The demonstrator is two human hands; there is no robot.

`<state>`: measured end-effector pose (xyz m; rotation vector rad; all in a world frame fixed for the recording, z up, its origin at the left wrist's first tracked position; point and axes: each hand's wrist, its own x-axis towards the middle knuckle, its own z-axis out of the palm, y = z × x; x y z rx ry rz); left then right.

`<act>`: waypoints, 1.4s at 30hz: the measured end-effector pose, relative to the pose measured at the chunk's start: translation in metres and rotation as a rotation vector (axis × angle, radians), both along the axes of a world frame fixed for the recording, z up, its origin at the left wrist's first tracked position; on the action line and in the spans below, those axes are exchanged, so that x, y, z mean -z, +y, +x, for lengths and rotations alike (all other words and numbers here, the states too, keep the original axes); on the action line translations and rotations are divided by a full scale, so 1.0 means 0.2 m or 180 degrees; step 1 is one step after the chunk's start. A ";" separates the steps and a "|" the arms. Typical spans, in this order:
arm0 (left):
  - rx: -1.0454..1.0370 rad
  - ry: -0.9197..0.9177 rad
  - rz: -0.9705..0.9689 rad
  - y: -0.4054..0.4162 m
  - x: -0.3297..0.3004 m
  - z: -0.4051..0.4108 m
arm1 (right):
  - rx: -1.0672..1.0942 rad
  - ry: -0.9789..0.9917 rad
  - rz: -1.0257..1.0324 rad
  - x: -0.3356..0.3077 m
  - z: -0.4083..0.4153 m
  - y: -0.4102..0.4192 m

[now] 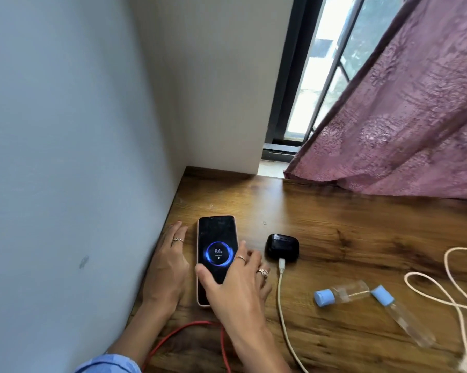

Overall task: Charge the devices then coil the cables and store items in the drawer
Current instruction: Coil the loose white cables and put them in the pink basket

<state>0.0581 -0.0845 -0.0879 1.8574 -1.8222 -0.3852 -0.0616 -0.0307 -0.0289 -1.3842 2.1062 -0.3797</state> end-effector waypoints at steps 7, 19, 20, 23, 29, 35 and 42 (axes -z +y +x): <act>0.0036 -0.0030 -0.0046 0.00 -0.01 0.00 | -0.0218 -0.0039 -0.0987 -0.11 -0.55 0.01; 0.0097 -0.0025 -0.0017 0.01 -0.02 0.00 | -0.1734 0.0052 -0.0696 0.07 -0.81 -0.12; 0.0104 -0.0035 -0.0022 0.01 -0.02 0.00 | -0.1739 -0.0018 -0.0731 0.06 -0.81 -0.13; 0.0103 -0.0046 -0.0026 0.00 -0.02 0.00 | -0.1530 -0.0454 -0.0857 0.05 -0.82 -0.13; 0.0102 -0.0099 -0.0017 0.00 0.00 0.00 | -0.0713 -0.1910 -0.0749 0.00 -0.86 -0.07; 0.0077 -0.0085 -0.0021 0.00 0.00 0.01 | -0.0588 -0.2698 -0.0788 -0.06 -0.85 0.01; 0.0072 -0.0125 -0.0005 0.00 -0.01 0.01 | -0.0559 -0.3037 -0.1051 -0.15 -0.84 0.07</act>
